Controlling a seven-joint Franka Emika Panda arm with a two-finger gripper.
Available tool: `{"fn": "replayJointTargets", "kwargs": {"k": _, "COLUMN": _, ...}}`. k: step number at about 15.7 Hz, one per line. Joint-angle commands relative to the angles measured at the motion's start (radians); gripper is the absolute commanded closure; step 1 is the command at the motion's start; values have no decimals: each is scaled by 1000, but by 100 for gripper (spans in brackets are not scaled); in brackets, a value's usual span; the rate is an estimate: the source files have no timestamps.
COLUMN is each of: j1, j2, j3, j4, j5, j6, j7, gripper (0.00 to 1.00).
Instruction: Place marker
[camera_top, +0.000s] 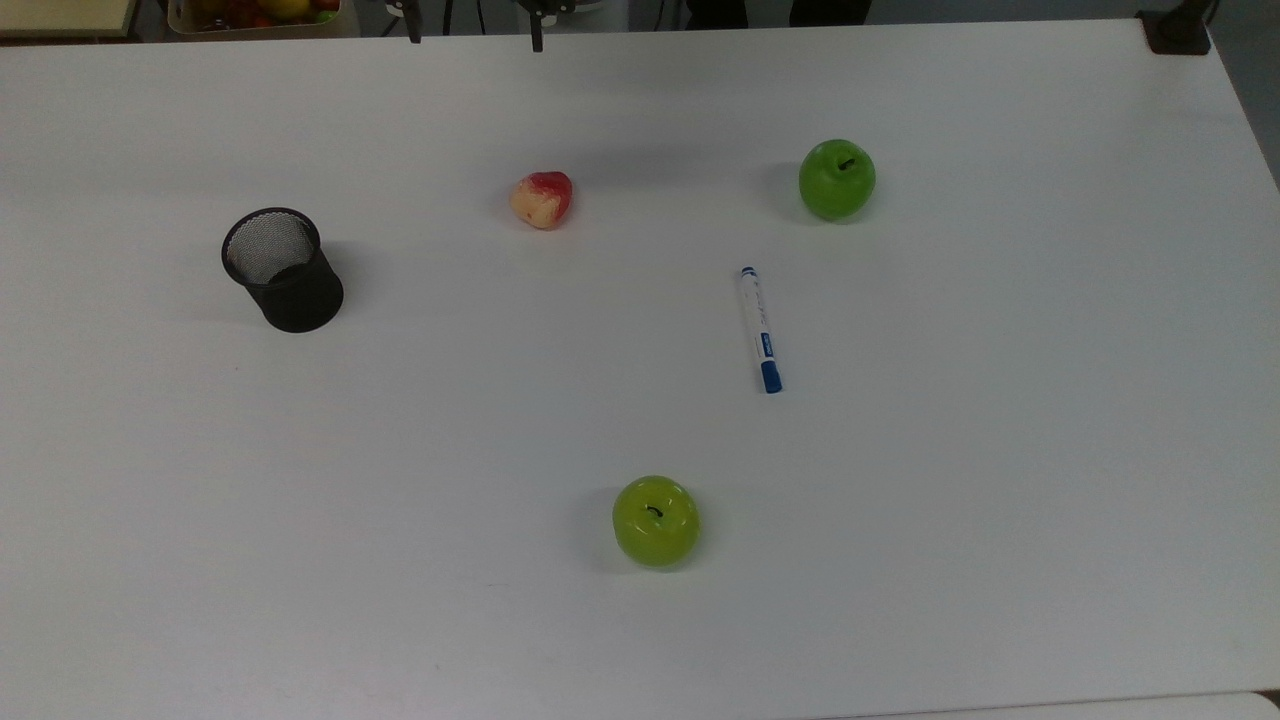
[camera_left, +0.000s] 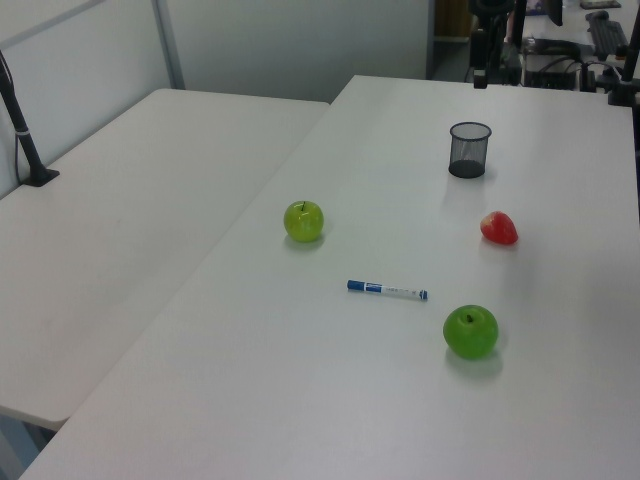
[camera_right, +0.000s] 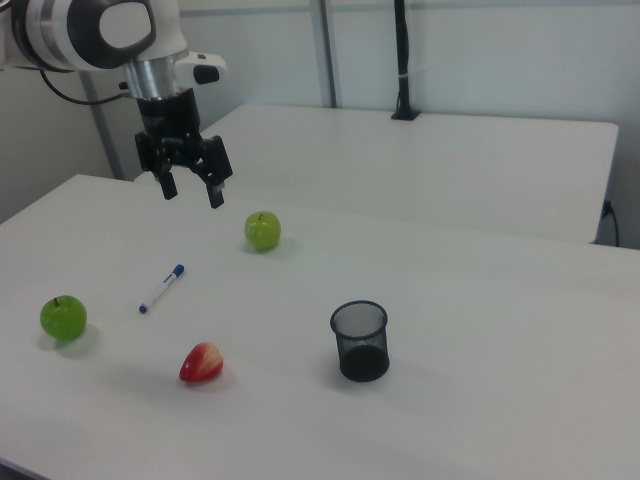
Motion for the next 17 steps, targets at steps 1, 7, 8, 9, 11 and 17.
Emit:
{"fn": "replayJointTargets", "kwargs": {"k": 1, "j1": 10, "j2": -1, "j3": -8, "j4": 5, "j5": -1, "j6": 3, "j7": 17, "gripper": 0}}
{"fn": "replayJointTargets", "kwargs": {"k": 7, "j1": 12, "j2": 0, "j3": -8, "j4": 5, "j5": -1, "j6": 4, "j7": 16, "gripper": 0}}
{"fn": "replayJointTargets", "kwargs": {"k": 8, "j1": 12, "j2": 2, "j3": -8, "j4": 5, "j5": -1, "j6": 4, "j7": 17, "gripper": 0}}
{"fn": "replayJointTargets", "kwargs": {"k": 9, "j1": 13, "j2": 0, "j3": -8, "j4": 5, "j5": -1, "j6": 6, "j7": 16, "gripper": 0}}
{"fn": "replayJointTargets", "kwargs": {"k": 11, "j1": 13, "j2": 6, "j3": -6, "j4": 8, "j5": 2, "j6": 9, "j7": 17, "gripper": 0}}
{"fn": "replayJointTargets", "kwargs": {"k": 17, "j1": 105, "j2": 69, "j3": -5, "j4": 63, "j5": -2, "j6": 66, "j7": 31, "gripper": 0}}
